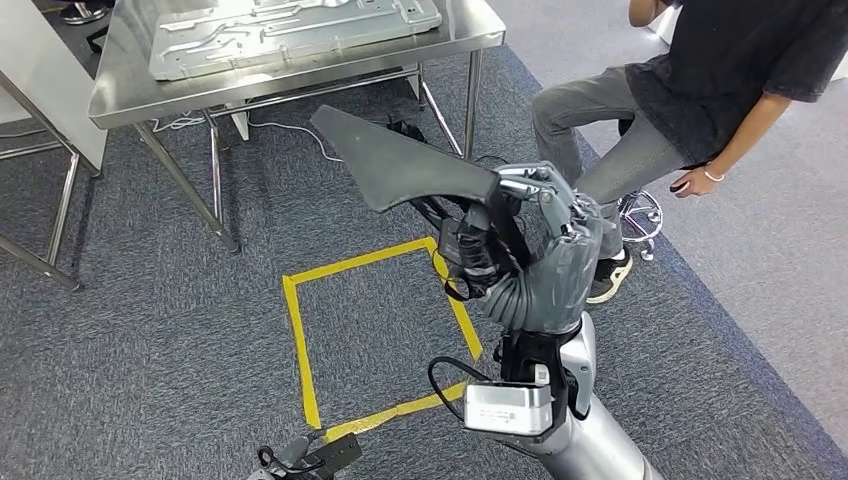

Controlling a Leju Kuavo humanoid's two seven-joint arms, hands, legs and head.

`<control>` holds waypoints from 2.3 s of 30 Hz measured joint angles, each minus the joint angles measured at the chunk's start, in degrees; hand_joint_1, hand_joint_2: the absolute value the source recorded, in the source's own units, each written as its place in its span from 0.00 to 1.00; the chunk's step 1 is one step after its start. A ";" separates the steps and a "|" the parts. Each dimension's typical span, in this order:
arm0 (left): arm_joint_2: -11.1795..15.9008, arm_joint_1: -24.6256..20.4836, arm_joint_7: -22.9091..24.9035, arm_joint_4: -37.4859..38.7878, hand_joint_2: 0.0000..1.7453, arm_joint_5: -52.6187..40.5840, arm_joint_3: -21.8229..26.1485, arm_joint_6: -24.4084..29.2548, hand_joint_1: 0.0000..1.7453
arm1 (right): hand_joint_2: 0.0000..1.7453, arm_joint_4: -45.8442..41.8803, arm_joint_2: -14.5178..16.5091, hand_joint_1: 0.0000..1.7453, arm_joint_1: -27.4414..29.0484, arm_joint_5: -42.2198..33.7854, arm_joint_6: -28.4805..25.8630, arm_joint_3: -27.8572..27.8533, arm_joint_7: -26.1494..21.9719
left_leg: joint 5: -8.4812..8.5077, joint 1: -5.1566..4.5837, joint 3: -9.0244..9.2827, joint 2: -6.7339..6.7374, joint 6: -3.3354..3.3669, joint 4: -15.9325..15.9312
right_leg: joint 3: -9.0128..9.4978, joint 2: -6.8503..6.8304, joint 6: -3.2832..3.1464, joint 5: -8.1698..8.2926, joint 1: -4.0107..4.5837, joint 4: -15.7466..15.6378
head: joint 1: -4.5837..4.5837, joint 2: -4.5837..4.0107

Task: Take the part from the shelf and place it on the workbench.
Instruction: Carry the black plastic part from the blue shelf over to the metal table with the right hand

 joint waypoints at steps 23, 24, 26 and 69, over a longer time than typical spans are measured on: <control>-0.45 2.07 1.40 0.15 1.00 2.76 2.60 3.34 0.00 | 1.00 1.11 -0.42 1.00 -2.66 -0.90 0.02 1.04 3.02 | -3.83 1.74 1.98 0.21 -3.46 1.78 | -0.82 0.13 0.07 -0.18 -0.91 1.04 | 0.95 0.00; -0.45 2.04 1.39 0.15 1.00 2.77 2.62 3.35 0.00 | 1.00 1.10 -0.42 1.00 -2.72 -0.89 0.03 1.11 3.02 | -4.91 1.67 0.61 0.65 -3.44 4.49 | -0.39 -0.05 -0.32 -0.45 -0.82 1.00 | 0.92 0.00; -0.45 2.04 1.37 0.15 1.00 2.76 2.71 3.35 0.00 | 1.00 1.14 -0.42 1.00 -2.77 -0.95 0.04 1.18 2.93 | -7.19 1.40 -3.93 1.19 -3.15 12.16 | 0.25 -0.33 -0.89 -1.00 -0.41 0.97 | 0.92 0.00; -0.13 3.51 1.10 0.98 1.00 2.63 5.48 4.11 0.00 | 1.00 4.00 -0.90 1.00 -1.82 -0.92 0.01 2.26 3.10 | 1.50 -0.62 -1.13 2.26 0.33 -0.56 | 3.42 -3.20 1.12 -3.43 0.72 0.00 | 1.25 0.00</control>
